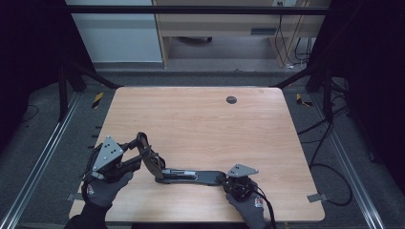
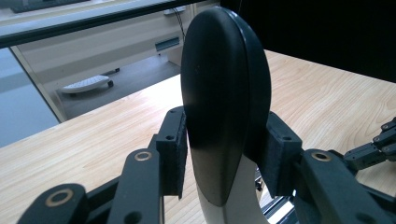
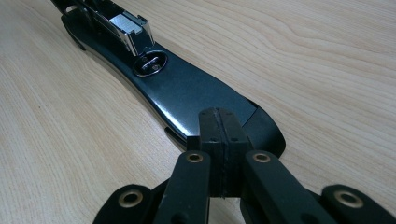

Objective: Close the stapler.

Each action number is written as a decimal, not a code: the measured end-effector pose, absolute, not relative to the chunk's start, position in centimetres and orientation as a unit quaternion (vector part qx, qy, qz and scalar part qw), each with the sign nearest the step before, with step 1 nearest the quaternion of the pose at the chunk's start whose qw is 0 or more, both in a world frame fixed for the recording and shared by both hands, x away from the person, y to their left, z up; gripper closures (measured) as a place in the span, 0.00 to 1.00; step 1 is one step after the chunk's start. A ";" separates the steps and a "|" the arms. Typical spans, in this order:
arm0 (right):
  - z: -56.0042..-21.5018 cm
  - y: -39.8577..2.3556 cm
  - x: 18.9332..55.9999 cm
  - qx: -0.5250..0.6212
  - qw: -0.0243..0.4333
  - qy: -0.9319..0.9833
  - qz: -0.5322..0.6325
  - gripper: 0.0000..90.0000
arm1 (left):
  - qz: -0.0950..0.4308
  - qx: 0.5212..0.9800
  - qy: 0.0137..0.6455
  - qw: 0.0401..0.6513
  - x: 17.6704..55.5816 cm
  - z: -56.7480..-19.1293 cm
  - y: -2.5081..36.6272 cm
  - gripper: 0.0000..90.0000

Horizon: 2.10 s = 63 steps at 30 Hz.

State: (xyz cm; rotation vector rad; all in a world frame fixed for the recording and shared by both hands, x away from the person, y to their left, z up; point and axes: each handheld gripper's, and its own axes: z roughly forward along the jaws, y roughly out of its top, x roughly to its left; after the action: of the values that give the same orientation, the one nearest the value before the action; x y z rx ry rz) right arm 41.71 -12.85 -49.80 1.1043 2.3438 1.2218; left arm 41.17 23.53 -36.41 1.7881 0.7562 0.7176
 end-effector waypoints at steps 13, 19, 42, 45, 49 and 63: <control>-49.8 -12.8 41.7 0.384 0.139 0.808 0.424 1.00 | 0.303 0.747 0.304 0.508 41.2 -36.3 22.5 0.63; -49.8 -12.8 41.7 0.385 0.140 0.808 0.423 1.00 | 0.305 0.752 0.298 0.503 41.2 -36.2 21.8 0.63; -49.8 -12.8 41.7 0.385 0.141 0.808 0.423 1.00 | 0.319 0.769 0.265 0.486 41.3 -36.4 18.4 0.62; -49.8 -12.8 41.7 0.386 0.140 0.808 0.423 1.00 | 0.322 0.774 0.258 0.481 41.3 -36.5 17.7 0.61; -49.8 -12.8 41.7 0.387 0.140 0.807 0.423 1.00 | 0.321 0.776 0.254 0.480 41.2 -36.7 16.9 0.60; -49.8 -12.8 41.6 0.388 0.140 0.806 0.424 1.00 | 0.324 0.780 0.243 0.477 41.2 -37.1 15.8 0.59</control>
State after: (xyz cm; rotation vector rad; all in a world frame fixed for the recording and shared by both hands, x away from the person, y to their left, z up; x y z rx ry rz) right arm 41.65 -12.84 -49.84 1.1201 2.3306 1.2255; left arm 41.23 15.79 -37.12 1.9062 0.5929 0.7928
